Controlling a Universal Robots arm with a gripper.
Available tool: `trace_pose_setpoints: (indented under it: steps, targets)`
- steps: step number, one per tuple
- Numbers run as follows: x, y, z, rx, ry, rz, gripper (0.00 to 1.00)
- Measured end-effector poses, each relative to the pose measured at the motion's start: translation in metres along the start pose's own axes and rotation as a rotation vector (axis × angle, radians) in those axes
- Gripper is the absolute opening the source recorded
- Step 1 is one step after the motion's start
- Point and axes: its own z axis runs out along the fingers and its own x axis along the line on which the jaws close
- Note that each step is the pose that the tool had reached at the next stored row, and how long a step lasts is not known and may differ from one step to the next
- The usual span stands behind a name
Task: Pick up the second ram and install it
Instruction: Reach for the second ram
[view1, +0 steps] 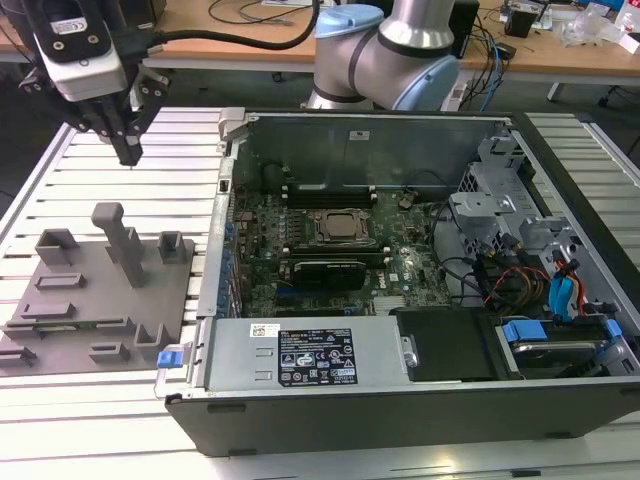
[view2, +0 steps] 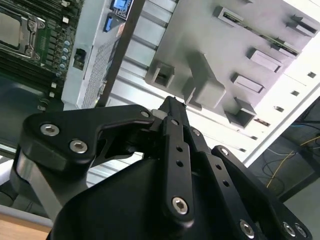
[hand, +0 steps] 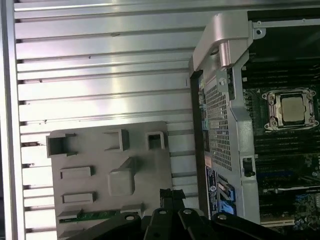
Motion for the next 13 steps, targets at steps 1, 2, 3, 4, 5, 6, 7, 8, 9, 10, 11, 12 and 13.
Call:
trace_pose_setpoints:
  steps: [1,2,3,4,5,6,7,8,9,10,11,12,13]
  targets:
    - [0.0029,-0.0002,-0.0001,0.0,0.0,0.0,0.11]
    - [0.0047,-0.0003,-0.0001,0.0,0.0,0.0,0.11]
    - [0.0073,-0.0006,-0.0001,-0.0001,-0.0001,0.0,0.11]
    - [0.0108,-0.0008,-0.0002,0.0,-0.0001,0.0,0.11]
    - [0.014,-0.0011,-0.0004,0.0,0.0,0.0,0.11]
    - [0.0161,-0.0012,-0.0004,0.0,0.0,0.0,0.11]
    - [0.0185,-0.0014,-0.0005,0.0,0.0,0.0,0.11]
    - [0.0213,-0.0016,-0.0005,0.0,0.0,0.0,0.11]
    - [0.0267,-0.002,-0.0007,0.0,0.0,0.0,0.11]
    - [0.0299,-0.0022,-0.0007,0.0,0.0,0.0,0.11]
    - [0.0329,-0.0025,-0.0008,0.0,0.0,0.0,0.11]
    - [0.0378,-0.0028,-0.0009,0.0001,0.0,0.0,0.11]
    - [0.042,-0.0032,-0.001,0.0,0.0,0.0,0.11]
